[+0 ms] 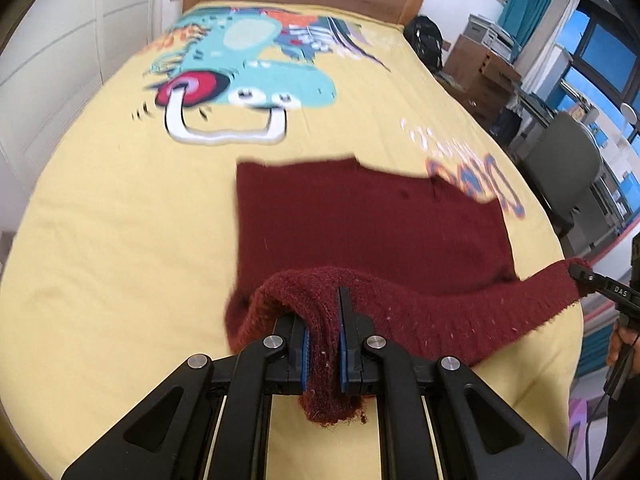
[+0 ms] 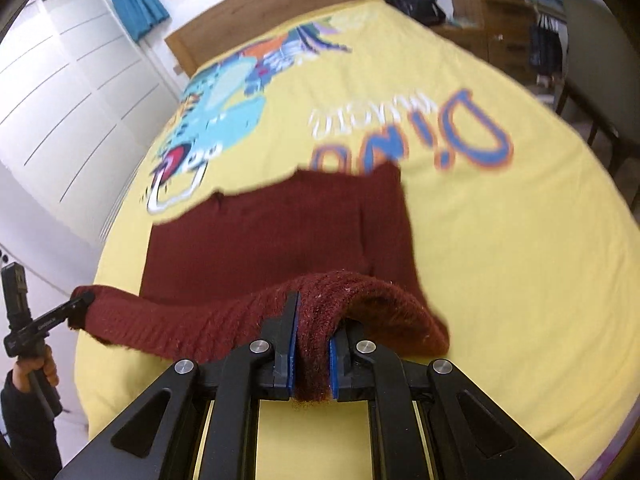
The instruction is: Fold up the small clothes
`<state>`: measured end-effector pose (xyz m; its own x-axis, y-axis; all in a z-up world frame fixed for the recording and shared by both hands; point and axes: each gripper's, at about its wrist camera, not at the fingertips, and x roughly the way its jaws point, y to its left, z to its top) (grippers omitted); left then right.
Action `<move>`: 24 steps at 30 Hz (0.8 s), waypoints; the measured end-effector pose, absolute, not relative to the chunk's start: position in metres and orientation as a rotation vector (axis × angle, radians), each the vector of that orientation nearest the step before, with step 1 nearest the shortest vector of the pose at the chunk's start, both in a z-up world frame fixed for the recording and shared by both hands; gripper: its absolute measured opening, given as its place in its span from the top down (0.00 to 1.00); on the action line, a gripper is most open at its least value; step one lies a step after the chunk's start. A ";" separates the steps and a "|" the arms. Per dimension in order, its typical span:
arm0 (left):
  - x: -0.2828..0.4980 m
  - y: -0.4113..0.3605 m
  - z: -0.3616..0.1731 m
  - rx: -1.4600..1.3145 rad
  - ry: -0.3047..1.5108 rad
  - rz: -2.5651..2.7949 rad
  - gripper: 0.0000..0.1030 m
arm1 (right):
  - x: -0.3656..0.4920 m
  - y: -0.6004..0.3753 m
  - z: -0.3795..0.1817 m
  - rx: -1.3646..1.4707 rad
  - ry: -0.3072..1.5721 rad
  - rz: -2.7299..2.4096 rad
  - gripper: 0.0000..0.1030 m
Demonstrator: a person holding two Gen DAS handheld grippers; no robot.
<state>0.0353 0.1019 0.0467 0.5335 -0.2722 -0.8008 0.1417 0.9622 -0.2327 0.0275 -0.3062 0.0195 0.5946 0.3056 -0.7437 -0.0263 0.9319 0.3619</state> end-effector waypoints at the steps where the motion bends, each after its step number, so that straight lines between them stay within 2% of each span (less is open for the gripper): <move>1: 0.047 0.104 0.050 -0.145 0.968 -0.241 0.92 | 0.040 -0.306 0.025 0.329 0.906 0.193 0.89; 8: 0.112 0.108 0.044 -0.109 0.974 -0.204 0.92 | 0.112 -0.301 0.032 0.275 0.915 0.153 0.90; 18: 0.164 0.092 -0.024 0.009 1.083 -0.106 0.90 | 0.175 -0.290 -0.042 0.199 1.091 0.055 0.89; 23: 0.170 0.088 -0.044 0.042 1.104 -0.058 0.88 | 0.179 -0.286 -0.059 0.176 1.118 0.000 0.81; 24: 0.171 0.087 -0.046 0.050 1.108 -0.049 0.84 | 0.179 -0.286 -0.058 0.164 1.109 -0.019 0.70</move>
<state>0.1712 0.0872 -0.0458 0.4460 -0.0150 -0.8949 0.0647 0.9978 0.0155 0.1785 -0.2858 -0.0580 0.4470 0.0669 -0.8921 0.0969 0.9877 0.1226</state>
